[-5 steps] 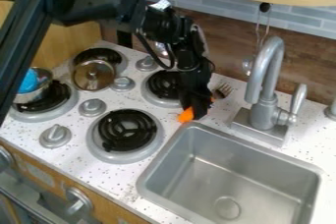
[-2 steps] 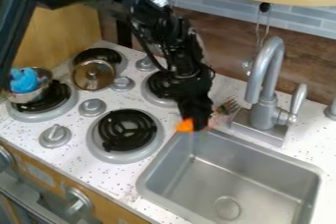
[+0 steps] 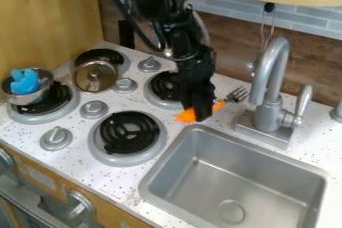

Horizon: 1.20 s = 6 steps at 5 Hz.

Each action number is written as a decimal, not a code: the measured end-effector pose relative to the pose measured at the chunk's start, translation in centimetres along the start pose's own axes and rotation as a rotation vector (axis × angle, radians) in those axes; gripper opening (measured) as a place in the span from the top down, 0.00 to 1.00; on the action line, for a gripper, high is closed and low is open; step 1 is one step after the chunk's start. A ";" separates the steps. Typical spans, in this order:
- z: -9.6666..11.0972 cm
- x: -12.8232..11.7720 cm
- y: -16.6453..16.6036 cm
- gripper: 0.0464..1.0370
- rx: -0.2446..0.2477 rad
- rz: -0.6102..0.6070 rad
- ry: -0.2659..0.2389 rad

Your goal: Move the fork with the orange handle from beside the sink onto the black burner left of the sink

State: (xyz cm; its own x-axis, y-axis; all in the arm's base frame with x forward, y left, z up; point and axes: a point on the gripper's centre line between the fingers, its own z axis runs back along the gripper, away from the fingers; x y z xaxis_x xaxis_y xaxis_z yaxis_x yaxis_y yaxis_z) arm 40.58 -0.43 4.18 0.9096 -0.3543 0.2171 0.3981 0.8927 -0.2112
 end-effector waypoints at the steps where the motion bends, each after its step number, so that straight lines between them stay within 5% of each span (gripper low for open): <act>1: 1.8 -3.7 0.9 0.58 0.006 0.019 -0.008; 3: 2.3 -7.8 3.0 0.58 0.032 0.048 -0.002; 5: 5.9 -12.9 9.9 0.58 0.126 0.252 -0.070; 6: 6.7 -13.9 11.3 0.58 0.166 0.269 -0.065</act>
State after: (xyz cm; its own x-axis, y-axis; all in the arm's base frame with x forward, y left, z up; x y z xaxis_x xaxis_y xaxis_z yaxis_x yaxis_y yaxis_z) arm 31.66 16.38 5.14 0.9679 -0.0856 0.2364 0.1148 0.9870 -0.1125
